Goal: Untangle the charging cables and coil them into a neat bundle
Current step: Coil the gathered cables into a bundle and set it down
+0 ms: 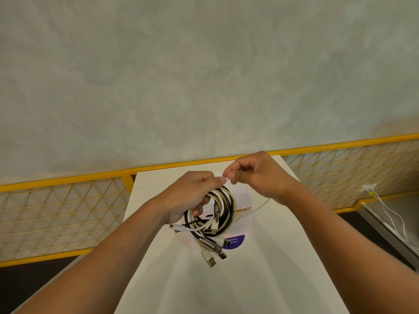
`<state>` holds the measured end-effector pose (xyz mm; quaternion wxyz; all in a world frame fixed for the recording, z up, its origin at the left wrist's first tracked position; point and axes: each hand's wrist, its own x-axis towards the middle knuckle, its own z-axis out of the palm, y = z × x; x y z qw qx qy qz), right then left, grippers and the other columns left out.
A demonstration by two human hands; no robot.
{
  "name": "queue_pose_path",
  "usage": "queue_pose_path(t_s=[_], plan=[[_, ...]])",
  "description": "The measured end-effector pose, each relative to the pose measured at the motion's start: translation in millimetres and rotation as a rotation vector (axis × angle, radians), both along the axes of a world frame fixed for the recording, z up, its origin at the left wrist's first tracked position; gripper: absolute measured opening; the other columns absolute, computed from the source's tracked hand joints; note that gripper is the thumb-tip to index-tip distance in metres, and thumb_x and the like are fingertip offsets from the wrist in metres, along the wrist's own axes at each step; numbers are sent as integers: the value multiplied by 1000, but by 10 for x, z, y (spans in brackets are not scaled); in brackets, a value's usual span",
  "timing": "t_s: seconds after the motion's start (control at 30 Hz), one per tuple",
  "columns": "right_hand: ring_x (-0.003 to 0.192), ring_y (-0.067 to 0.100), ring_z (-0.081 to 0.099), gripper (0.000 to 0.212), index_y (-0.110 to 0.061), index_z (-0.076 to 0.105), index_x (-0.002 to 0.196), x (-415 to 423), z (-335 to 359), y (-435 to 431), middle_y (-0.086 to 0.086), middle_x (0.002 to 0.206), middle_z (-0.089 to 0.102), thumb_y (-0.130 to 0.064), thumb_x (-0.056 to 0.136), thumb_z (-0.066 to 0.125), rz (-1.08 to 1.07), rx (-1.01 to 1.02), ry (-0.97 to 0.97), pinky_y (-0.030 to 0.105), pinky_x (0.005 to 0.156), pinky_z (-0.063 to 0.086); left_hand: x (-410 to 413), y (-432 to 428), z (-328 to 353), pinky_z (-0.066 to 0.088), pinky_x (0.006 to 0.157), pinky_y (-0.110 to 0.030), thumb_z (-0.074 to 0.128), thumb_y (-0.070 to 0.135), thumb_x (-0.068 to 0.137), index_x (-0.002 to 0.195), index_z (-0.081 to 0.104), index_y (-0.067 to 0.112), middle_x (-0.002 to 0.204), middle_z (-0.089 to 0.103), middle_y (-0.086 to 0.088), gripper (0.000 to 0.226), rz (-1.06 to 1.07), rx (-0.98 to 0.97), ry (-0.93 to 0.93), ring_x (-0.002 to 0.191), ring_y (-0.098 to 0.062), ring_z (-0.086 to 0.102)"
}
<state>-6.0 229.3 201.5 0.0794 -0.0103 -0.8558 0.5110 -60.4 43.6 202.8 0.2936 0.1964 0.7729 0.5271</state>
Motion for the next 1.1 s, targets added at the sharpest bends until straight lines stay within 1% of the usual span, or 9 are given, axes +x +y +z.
queue_pose_path(t_s=[0.2, 0.27, 0.33, 0.47, 0.63, 0.73, 0.9, 1.0, 1.1], plan=[[82, 8, 71, 15, -23, 79, 89, -16, -57, 41, -5, 80, 77, -11, 92, 71, -18, -18, 15, 24, 85, 57, 36, -1, 10, 23, 44, -26, 63, 29, 97, 64, 52, 18, 57, 28, 4, 36, -53, -41, -49, 44, -10, 29], [76, -2, 67, 9, -17, 80, 91, -11, -98, 122, -12, 74, 74, -15, 93, 71, -35, -36, -3, 12, 74, 50, -6, -26, 1, 22, 44, -26, 62, 26, 97, 65, 52, 18, 55, 32, 4, 35, 21, -4, -42, 42, -10, 29], [69, -6, 63, 8, -12, 79, 91, 9, -139, 246, -12, 73, 74, -15, 92, 71, -61, -93, -33, 6, 63, 45, -73, -77, -6, 22, 42, -24, 61, 25, 97, 63, 53, 18, 53, 36, 2, 36, 112, 59, -48, 39, -9, 29], [70, -4, 62, 11, -21, 77, 81, 65, -295, 437, -1, 92, 78, -21, 91, 73, -118, -100, -87, 13, 66, 47, -169, -154, 10, 23, 37, -21, 63, 22, 96, 68, 56, 15, 50, 36, 1, 30, 293, 186, -81, 33, -9, 27], [62, 7, 56, 13, -16, 78, 88, 72, -620, 621, -3, 76, 70, -22, 95, 69, -329, -45, -109, 19, 61, 45, -260, -187, 61, 22, 39, -21, 62, 23, 94, 68, 51, 15, 44, 30, 2, 29, 467, 285, -154, 35, -13, 20], [68, 16, 65, 17, -16, 76, 82, 49, -878, 769, 1, 75, 70, -19, 96, 67, -481, -63, -133, 27, 65, 48, -302, -213, 67, 22, 42, -24, 61, 25, 93, 68, 49, 14, 43, 28, 1, 30, 519, 310, -167, 37, -15, 19], [87, 27, 68, 17, -19, 76, 97, 4, -1099, 796, 2, 89, 71, -26, 99, 61, -628, -35, -221, 39, 77, 55, -282, -180, 68, 22, 45, -26, 60, 25, 94, 62, 47, 14, 40, 30, 1, 36, 557, 304, -165, 36, -15, 22], [73, 27, 71, 14, -21, 75, 99, -21, -1046, 727, 6, 83, 71, -26, 99, 62, -667, -114, -194, 33, 63, 58, -257, -135, 62, 23, 45, -27, 60, 25, 95, 63, 48, 13, 39, 32, 2, 36, 554, 280, -145, 32, -12, 25], [63, 27, 71, 16, -14, 75, 100, -70, -953, 658, 13, 81, 71, -20, 100, 61, -656, -245, -143, 37, 65, 63, -232, -84, 33, 24, 45, -27, 60, 24, 95, 66, 51, 13, 40, 33, 3, 33, 531, 270, -122, 32, -11, 25]])
